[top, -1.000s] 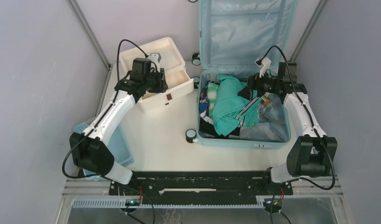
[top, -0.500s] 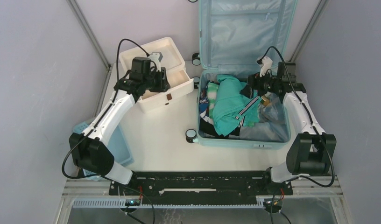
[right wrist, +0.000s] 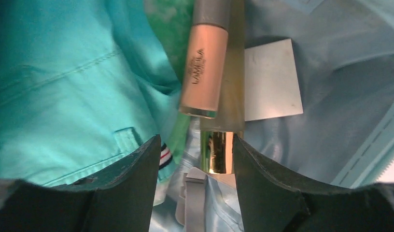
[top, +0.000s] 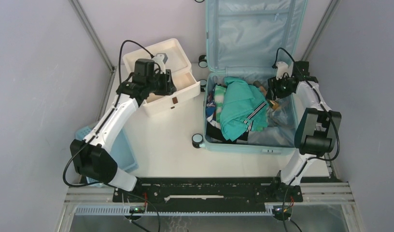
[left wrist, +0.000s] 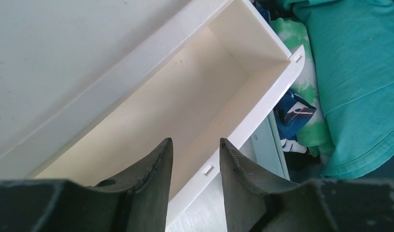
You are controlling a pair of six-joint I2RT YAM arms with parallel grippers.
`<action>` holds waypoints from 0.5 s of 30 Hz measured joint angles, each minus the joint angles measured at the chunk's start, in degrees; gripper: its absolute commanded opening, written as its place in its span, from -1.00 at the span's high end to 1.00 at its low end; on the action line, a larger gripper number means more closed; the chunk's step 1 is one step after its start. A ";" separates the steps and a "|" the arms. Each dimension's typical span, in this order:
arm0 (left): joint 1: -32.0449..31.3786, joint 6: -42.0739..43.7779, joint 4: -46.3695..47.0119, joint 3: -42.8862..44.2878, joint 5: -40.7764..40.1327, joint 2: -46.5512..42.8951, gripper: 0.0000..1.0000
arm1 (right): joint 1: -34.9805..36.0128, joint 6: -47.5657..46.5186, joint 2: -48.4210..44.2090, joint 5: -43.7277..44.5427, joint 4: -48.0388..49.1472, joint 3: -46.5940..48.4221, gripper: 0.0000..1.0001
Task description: Open, take out, and arrange the luggage
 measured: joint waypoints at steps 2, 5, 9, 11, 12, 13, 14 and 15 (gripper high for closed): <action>0.00 -0.09 0.04 -0.02 -0.28 -0.85 0.08 | 0.13 -1.31 1.75 2.16 -0.44 0.00 -0.28; 0.02 -0.72 0.87 -0.20 -0.55 -3.15 0.07 | 0.09 -2.97 2.99 4.94 -0.48 0.00 -0.26; 0.02 -2.08 3.23 -1.25 -1.07 -7.26 0.07 | -0.15 -4.72 3.76 7.34 -0.35 -0.09 -0.23; 0.02 -2.71 4.39 -2.29 -1.29 -9.40 0.06 | -0.15 -5.46 4.11 8.22 0.07 -0.57 -0.24; 0.02 -3.08 4.81 -2.69 -1.29 -10.05 0.06 | -0.15 -5.79 4.24 8.57 0.37 -1.07 -0.25; 0.02 -3.23 5.18 -3.10 -1.31 -10.71 0.06 | -0.09 -6.23 4.39 8.98 0.57 -1.84 -0.26; 0.02 -3.52 5.46 -3.54 -1.33 -11.19 0.06 | -0.04 -6.43 4.57 9.25 0.55 -2.36 -0.26; 0.02 -3.65 5.55 -3.87 -1.31 -11.50 0.05 | 0.02 -6.62 4.85 9.38 0.72 -2.95 -0.25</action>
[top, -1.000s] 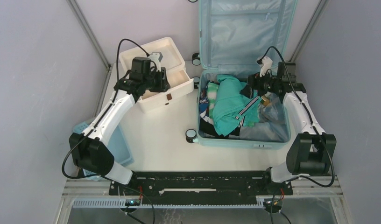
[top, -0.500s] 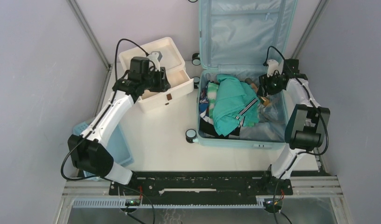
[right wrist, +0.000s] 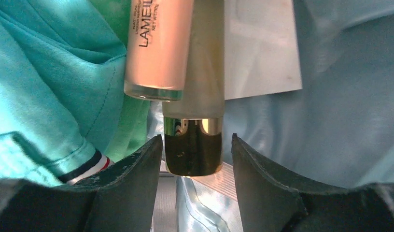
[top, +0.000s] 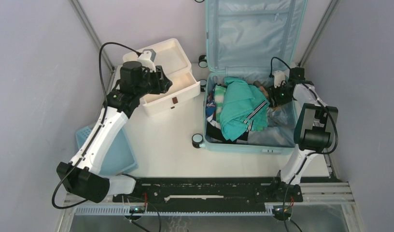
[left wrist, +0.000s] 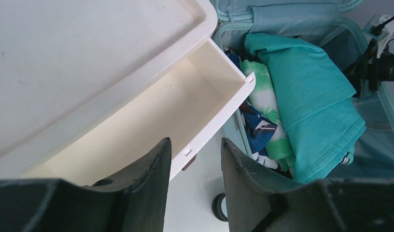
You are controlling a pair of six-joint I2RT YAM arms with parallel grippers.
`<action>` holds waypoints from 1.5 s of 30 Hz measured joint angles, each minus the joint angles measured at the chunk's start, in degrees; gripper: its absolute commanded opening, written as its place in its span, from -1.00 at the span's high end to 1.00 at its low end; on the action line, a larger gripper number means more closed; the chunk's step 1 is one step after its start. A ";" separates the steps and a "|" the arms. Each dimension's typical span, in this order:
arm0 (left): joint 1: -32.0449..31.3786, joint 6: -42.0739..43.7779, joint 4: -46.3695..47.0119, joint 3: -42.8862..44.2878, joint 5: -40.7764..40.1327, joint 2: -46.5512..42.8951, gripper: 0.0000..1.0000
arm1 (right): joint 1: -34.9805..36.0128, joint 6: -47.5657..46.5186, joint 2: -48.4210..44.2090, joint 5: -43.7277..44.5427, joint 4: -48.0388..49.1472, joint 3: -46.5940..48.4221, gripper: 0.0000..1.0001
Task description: Open, take out, and arrange the luggage
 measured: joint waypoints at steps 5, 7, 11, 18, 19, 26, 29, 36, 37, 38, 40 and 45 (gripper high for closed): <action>0.00 -1.29 0.81 -1.51 0.02 -0.55 0.03 | 0.63 -0.76 2.08 0.85 0.96 -1.05 0.09; 0.00 -1.86 1.51 -2.05 0.09 -0.90 0.00 | 0.79 -1.25 3.15 1.31 0.98 -0.48 0.40; 0.00 -3.72 4.02 -3.17 0.83 -2.40 -0.17 | 0.35 -2.16 4.24 0.42 -1.53 1.70 0.75; -0.02 -13.53 17.40 -9.18 5.16 -5.44 -0.39 | -3.21 -2.69 2.93 -5.60 -5.16 2.64 1.00; -0.11 -15.76 20.55 -10.25 6.10 -5.40 -0.41 | -3.78 -2.67 1.90 -6.80 -6.12 2.64 1.00; -3.08 -26.43 35.34 -11.28 8.02 -2.27 -0.53 | -7.93 -2.27 -8.04 -12.26 -12.22 4.24 1.00; -5.38 -30.62 41.66 -11.28 8.13 0.04 -0.53 | -10.05 -1.31 -12.04 -15.04 -14.51 5.05 1.00; -9.64 -37.40 49.40 -11.26 9.09 7.15 -0.53 | -12.33 0.26 -15.89 -20.87 -18.40 5.55 1.00; -9.99 -37.48 49.48 -11.23 9.38 7.80 -0.53 | -12.46 0.44 -15.89 -21.31 -18.78 5.66 1.00; -10.40 -37.33 49.46 -11.17 9.73 8.55 -0.54 | -12.59 0.96 -15.89 -21.92 -19.17 5.92 1.00; -11.10 -35.34 48.96 -10.93 10.84 9.75 -0.55 | -12.85 2.03 -15.89 -23.04 -20.02 7.21 1.00; -14.10 -21.84 45.90 -8.04 14.88 11.65 -0.72 | -13.05 5.01 -16.06 -26.75 -20.90 12.66 1.00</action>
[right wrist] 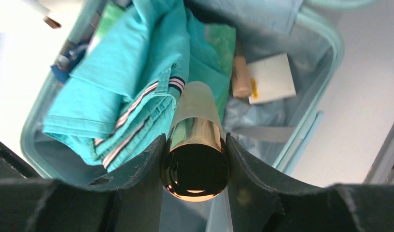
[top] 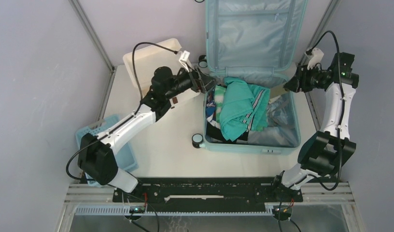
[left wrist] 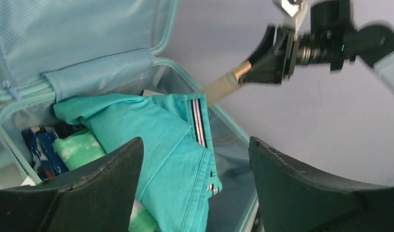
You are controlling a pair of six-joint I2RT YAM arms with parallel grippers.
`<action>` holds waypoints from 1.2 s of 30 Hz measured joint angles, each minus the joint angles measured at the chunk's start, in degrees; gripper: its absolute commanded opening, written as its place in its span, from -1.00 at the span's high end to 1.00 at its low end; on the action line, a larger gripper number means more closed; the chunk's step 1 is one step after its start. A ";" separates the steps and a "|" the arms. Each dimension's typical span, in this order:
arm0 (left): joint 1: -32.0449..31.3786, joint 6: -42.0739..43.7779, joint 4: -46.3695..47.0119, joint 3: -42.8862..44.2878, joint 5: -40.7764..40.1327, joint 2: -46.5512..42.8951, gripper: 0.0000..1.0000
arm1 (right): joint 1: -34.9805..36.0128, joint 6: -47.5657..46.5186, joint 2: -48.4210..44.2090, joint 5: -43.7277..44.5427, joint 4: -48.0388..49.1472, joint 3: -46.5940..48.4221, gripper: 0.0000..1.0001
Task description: Open, take out, and arrange the luggage
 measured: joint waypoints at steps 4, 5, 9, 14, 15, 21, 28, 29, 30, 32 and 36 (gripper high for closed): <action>-2.38 14.05 -1.77 3.02 3.13 0.66 -0.80 | 0.11 2.89 -1.20 -3.87 0.24 3.72 1.00; -2.86 17.55 -2.38 4.24 3.87 1.18 -0.80 | 0.22 3.32 -1.53 -4.61 0.31 4.20 1.00; -3.96 27.43 -3.21 10.47 6.40 5.55 -0.83 | 1.51 4.92 -3.17 -6.67 0.79 5.49 1.00; -5.01 36.26 -3.91 17.84 7.89 12.98 -0.86 | 3.13 6.36 -4.70 -8.26 1.22 6.10 1.00; -5.31 37.81 -4.11 19.21 8.11 14.47 -0.86 | 3.28 6.51 -4.90 -8.46 1.22 6.36 1.00; -7.74 44.78 -5.38 25.97 9.77 21.05 -0.89 | 4.48 7.06 -5.99 -10.36 1.38 7.78 1.00; -10.10 49.18 -5.97 31.30 11.04 24.48 -0.91 | 8.63 7.41 -7.48 -12.79 1.27 7.78 1.00; -10.36 49.40 -5.95 31.74 11.34 24.76 -0.90 | 9.07 7.43 -7.63 -12.98 1.27 7.76 1.00; -10.54 49.48 -5.95 31.89 11.76 24.96 -0.90 | 9.73 7.52 -7.82 -13.11 1.29 7.76 1.00; -11.02 49.53 -6.03 31.91 13.11 25.27 -0.88 | 11.10 7.78 -8.22 -13.38 1.44 7.61 1.00; -11.78 49.42 -6.23 31.76 16.85 25.53 -0.73 | 13.55 8.09 -8.70 -13.44 1.97 7.28 1.00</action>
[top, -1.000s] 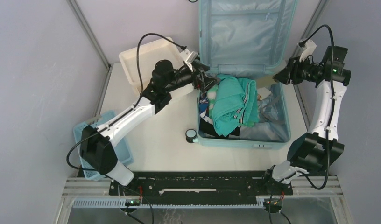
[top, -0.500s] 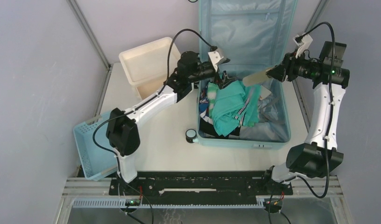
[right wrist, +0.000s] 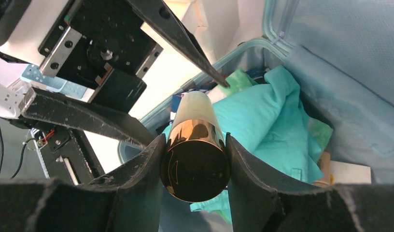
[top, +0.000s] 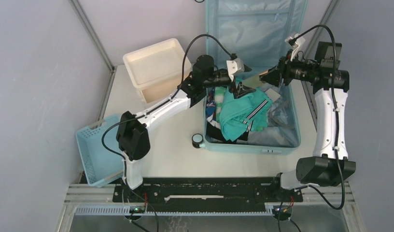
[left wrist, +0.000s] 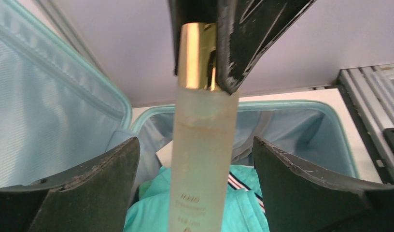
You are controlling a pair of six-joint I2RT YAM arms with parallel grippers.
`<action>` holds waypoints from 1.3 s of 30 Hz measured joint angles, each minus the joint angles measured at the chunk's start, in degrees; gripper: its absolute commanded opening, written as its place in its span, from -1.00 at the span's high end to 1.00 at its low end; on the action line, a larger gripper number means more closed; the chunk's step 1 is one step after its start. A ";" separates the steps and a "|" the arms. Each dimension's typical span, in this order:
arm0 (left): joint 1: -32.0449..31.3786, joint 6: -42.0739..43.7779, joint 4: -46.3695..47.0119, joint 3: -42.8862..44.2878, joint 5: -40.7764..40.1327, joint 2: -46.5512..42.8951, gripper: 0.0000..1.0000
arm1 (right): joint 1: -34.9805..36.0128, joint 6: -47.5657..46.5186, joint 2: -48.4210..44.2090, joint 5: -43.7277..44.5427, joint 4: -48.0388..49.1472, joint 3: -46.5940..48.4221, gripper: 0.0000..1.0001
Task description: Open, take out, and arrange the luggage
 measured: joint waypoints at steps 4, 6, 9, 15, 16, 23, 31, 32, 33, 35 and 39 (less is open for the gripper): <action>-0.42 0.35 -1.97 0.00 1.33 0.00 -0.31 | 1.75 0.17 0.00 -0.22 0.22 -0.07 1.00; -0.48 1.11 -4.00 0.00 1.29 0.11 -0.03 | 2.40 0.20 -0.04 -0.39 0.20 -0.07 1.00; -0.48 2.49 -6.47 0.00 1.46 0.26 0.46 | 3.02 0.22 -0.07 -0.33 0.24 -0.07 1.00; -0.59 3.19 -7.91 0.00 0.70 0.07 1.00 | 3.23 0.63 -0.07 -0.48 0.26 -0.48 0.38; -0.59 3.15 -8.26 0.00 0.50 -0.17 1.00 | 3.23 0.85 -0.07 -0.59 0.28 -0.48 0.10; -0.57 2.97 -12.57 -5.49 -6.62 -7.19 1.00 | 3.10 6.54 -0.20 -6.58 4.74 -0.48 -0.99; 2.97 5.46 -25.05 -12.96 -17.66 -20.55 1.00 | -0.57 14.75 -0.28 -12.07 14.12 -1.05 -0.99; 3.48 6.32 -27.28 -13.05 -19.19 -21.97 1.00 | -0.92 15.32 -0.44 -12.15 15.08 -1.64 -0.99; 4.22 7.78 -30.34 -13.03 -21.29 -23.74 0.99 | -1.31 15.72 -0.61 -12.13 15.85 -2.58 -0.99; 5.62 10.29 -35.36 -12.96 -24.63 -26.29 0.96 | -1.57 16.02 -0.70 -11.91 16.55 -4.31 -0.99; 9.57 15.74 -45.42 -12.90 -32.24 -28.92 0.92 | -1.53 15.41 -0.46 -10.99 16.06 -7.96 -0.99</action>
